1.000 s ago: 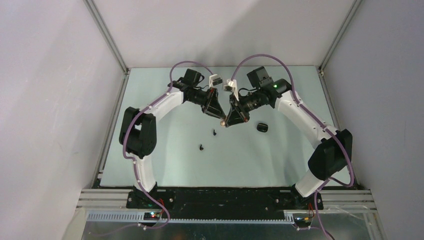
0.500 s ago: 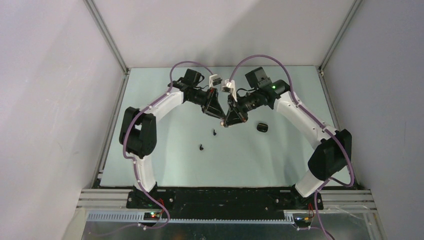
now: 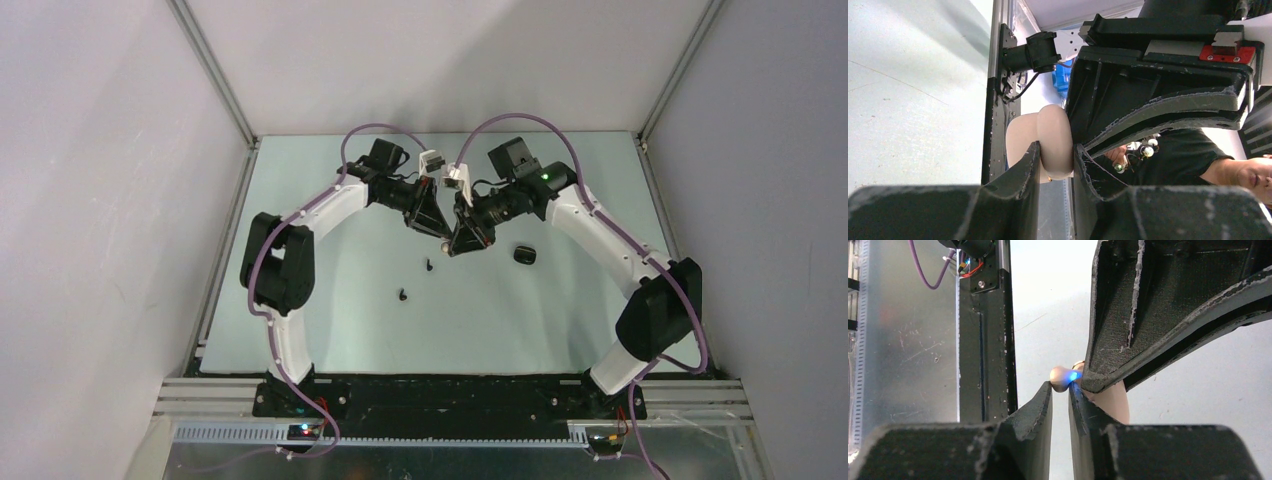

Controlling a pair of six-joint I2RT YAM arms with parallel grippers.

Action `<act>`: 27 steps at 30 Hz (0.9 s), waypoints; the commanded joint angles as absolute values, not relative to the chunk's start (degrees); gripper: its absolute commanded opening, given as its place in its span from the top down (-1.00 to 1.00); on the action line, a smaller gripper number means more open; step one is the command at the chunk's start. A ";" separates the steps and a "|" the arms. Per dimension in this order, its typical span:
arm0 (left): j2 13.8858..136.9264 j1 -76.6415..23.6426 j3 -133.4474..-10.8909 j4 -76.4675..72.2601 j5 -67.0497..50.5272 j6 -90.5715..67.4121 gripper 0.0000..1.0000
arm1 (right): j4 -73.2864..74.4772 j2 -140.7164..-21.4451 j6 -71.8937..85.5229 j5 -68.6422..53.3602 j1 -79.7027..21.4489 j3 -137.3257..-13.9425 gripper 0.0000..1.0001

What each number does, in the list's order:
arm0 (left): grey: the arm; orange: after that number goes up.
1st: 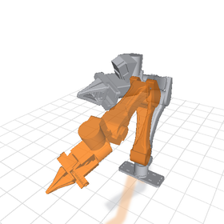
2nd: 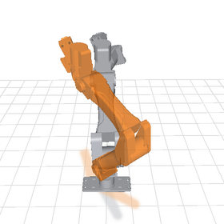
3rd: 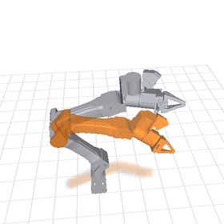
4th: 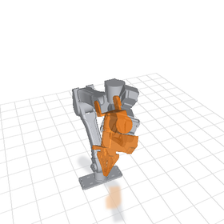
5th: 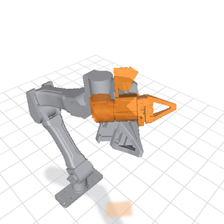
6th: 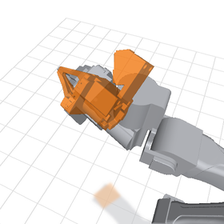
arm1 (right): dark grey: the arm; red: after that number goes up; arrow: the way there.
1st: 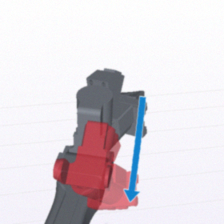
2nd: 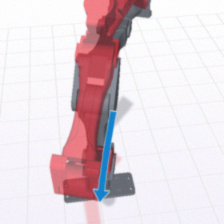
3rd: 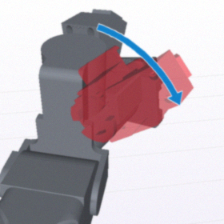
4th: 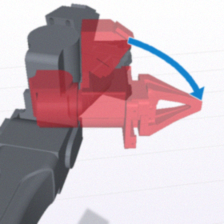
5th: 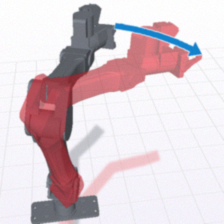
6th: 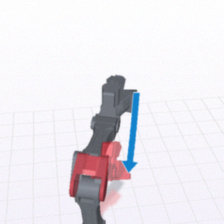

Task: Insert the wireless bluetooth earbuds into the charging case
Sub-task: Place the earbud in the charging case.

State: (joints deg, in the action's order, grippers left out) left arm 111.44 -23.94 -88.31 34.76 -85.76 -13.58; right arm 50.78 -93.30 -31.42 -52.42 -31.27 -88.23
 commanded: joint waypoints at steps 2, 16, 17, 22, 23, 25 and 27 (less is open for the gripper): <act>111.22 -24.08 -90.17 33.72 -88.92 -14.56 1.00 | 52.18 -91.58 -30.07 -47.83 -30.75 -90.73 0.55; 111.70 -24.17 -90.28 33.82 -89.45 -14.65 1.00 | 45.12 -88.33 -23.63 -40.30 -32.10 -89.80 0.52; 111.66 -24.17 -90.27 33.78 -89.46 -14.67 1.00 | 45.02 -88.26 -23.55 -40.01 -32.31 -89.71 0.51; 111.64 -24.09 -90.27 33.75 -89.26 -14.68 1.00 | 45.70 -87.47 -23.31 -39.34 -32.22 -90.10 0.51; 111.59 -24.09 -90.33 33.71 -89.15 -14.68 1.00 | 45.94 -86.60 -23.01 -40.22 -31.84 -90.62 0.51; 111.23 -23.79 -90.39 33.72 -88.43 -14.68 1.00 | 46.15 -84.58 -22.65 -43.46 -29.96 -91.26 0.49; 110.73 -23.22 -90.59 33.61 -87.78 -14.71 1.00 | 44.62 -81.83 -21.53 -46.65 -27.36 -90.86 0.43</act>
State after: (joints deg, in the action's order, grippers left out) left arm 112.07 -23.86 -88.31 34.00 -85.95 -14.06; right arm 48.05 -88.62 -23.59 -41.74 -31.35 -88.73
